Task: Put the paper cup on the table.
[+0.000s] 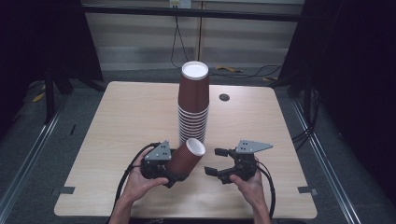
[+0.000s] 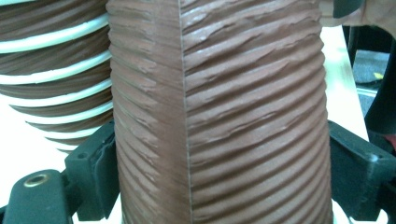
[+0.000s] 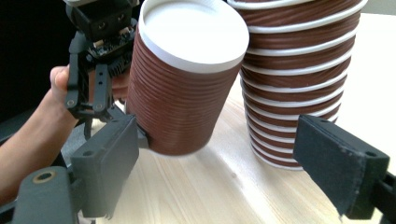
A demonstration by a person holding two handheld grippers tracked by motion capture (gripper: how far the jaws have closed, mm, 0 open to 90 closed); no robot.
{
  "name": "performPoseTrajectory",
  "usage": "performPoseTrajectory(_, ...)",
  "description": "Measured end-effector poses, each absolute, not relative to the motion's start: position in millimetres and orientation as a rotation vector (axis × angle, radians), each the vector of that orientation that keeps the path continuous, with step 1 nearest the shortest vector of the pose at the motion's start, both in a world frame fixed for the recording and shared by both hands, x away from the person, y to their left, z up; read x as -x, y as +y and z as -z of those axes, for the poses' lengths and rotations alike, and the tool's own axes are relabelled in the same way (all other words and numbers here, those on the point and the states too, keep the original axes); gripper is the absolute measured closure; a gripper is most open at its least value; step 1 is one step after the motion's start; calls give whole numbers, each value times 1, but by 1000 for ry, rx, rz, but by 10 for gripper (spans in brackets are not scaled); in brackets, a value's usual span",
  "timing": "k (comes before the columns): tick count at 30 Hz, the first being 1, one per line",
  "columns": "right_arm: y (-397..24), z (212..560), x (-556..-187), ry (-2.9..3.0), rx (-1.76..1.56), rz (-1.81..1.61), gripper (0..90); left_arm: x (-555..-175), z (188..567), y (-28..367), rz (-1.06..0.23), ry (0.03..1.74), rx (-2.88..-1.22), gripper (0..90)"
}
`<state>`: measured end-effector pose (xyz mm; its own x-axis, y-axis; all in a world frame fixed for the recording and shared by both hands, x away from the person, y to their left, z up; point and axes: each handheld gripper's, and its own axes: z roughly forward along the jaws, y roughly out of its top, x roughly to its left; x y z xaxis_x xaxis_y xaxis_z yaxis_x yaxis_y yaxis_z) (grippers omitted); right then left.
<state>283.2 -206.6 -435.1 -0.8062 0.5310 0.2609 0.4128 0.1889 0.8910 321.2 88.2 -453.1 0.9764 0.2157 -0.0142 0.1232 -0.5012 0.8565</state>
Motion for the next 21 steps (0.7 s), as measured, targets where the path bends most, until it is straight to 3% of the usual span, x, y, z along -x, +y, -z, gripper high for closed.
performPoseTrajectory(21, -197, 435, -288, 2519, -878, -1499, 159, -324, 449, 85, -116, 178, -2255, 123)
